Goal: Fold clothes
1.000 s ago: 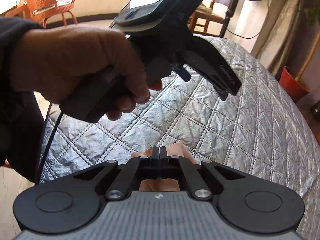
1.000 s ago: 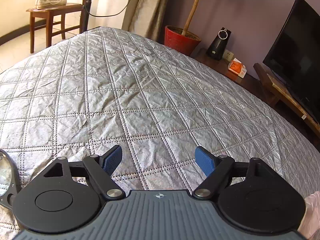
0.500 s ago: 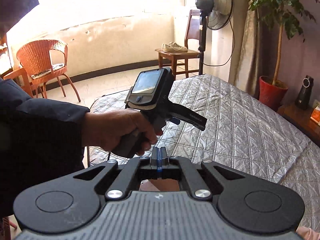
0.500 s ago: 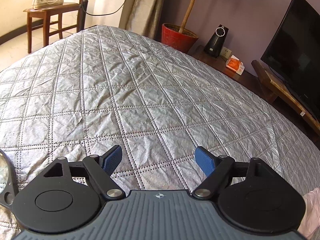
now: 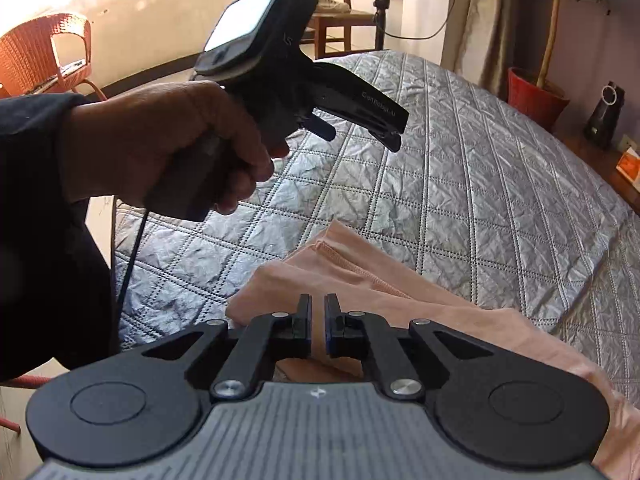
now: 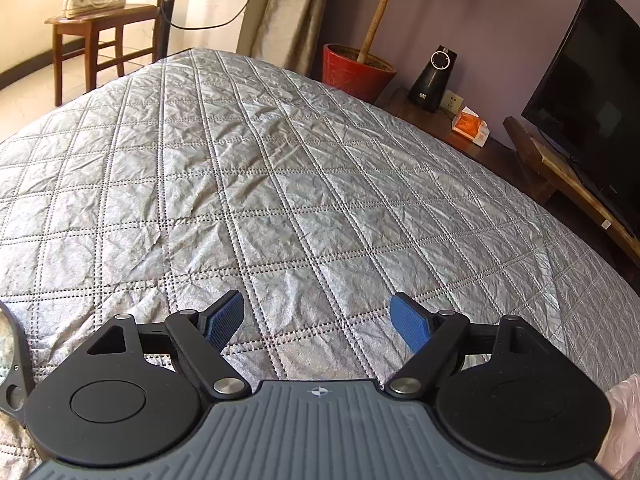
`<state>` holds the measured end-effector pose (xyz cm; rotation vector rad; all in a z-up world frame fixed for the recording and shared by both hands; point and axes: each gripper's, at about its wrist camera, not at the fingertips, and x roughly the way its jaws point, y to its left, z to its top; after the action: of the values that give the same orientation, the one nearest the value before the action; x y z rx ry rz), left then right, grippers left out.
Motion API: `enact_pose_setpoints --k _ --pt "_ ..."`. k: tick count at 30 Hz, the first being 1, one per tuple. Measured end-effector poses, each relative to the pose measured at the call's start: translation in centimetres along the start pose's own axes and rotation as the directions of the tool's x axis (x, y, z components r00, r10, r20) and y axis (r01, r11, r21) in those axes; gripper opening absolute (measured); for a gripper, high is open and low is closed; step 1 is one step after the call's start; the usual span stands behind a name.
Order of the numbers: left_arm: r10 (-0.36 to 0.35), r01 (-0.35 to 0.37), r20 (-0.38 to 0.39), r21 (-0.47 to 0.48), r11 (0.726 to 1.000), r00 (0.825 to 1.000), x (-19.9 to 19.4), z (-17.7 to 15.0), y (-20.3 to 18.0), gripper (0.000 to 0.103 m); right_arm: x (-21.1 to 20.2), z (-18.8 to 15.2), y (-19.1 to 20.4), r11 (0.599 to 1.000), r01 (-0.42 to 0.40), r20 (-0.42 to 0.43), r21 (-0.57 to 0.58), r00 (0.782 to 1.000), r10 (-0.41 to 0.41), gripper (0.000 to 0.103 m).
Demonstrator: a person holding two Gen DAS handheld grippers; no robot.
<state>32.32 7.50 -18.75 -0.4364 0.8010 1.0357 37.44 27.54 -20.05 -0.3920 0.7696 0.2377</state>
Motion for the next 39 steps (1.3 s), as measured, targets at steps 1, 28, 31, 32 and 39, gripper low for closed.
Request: enact_pose_setpoints --k 1,28,31,32,39 --pt "-0.011 0.011 0.000 0.019 1.000 1.000 0.6 0.0 -0.2 0.009 0.0 -0.1 -0.2 1.000 0.002 -0.002 0.008 1.000 -0.002 0.085" --pt "-0.184 0.178 -0.069 -0.079 0.981 0.981 2.2 -0.1 0.7 0.037 0.4 -0.1 -0.4 1.000 0.002 -0.023 0.018 1.000 -0.001 0.085" --pt "-0.220 0.201 -0.101 -0.175 0.964 0.970 3.1 -0.2 1.9 0.040 0.4 -0.1 -0.5 1.000 0.001 -0.023 0.023 1.000 -0.001 0.087" --pt "-0.204 0.186 -0.101 -0.166 0.968 0.974 3.3 0.1 1.8 0.036 0.4 -0.1 -0.6 1.000 0.002 -0.023 0.027 1.000 -0.001 0.087" --pt "-0.117 0.113 -0.107 -0.044 0.993 0.987 4.5 1.3 0.2 0.002 0.6 -0.2 -0.8 0.999 0.002 -0.028 0.035 1.000 -0.001 0.087"
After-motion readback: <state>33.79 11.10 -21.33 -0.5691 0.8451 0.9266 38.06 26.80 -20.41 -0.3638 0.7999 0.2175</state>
